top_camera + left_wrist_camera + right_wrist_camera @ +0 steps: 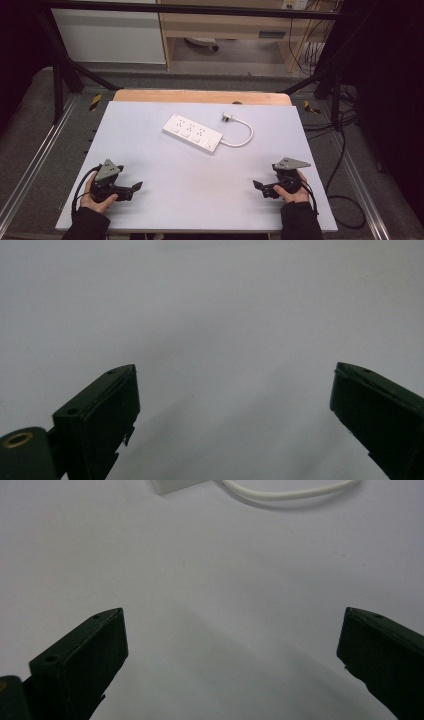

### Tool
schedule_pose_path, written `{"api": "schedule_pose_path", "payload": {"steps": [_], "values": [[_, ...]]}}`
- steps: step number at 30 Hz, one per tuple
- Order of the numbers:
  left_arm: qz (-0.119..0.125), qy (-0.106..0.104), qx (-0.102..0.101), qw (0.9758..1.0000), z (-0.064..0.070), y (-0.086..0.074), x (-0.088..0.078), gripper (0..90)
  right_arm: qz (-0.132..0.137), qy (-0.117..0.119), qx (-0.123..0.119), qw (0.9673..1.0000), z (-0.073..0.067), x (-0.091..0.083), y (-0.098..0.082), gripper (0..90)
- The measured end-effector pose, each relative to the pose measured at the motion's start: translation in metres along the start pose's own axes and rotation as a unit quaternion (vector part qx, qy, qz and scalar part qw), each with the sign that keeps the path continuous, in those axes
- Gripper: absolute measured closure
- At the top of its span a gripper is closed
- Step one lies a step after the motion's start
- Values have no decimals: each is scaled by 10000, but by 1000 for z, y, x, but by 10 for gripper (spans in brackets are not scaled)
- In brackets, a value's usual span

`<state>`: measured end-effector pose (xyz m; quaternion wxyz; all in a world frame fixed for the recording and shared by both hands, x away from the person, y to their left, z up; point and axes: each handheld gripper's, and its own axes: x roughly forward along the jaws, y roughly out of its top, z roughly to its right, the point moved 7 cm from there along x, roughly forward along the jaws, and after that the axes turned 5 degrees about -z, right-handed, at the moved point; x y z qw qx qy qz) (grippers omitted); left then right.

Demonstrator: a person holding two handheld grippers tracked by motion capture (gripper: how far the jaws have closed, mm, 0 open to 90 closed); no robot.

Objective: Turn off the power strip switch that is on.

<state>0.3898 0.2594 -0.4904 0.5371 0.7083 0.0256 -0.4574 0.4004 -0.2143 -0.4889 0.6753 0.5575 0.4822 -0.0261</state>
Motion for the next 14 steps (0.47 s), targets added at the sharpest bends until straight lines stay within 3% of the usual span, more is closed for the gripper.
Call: {"api": "schedule_pose_path", "payload": {"steps": [4, 14], "values": [[-15, -31, 8, 10000, 1, 0, 0, 56, 73, 21, 11, 10000, 2, -4, -7, 5], [-17, -80, 31, 10000, 4, 1, 0, 55, -54, -68, -6, 10000, 4, -2, -15, 6]]}}
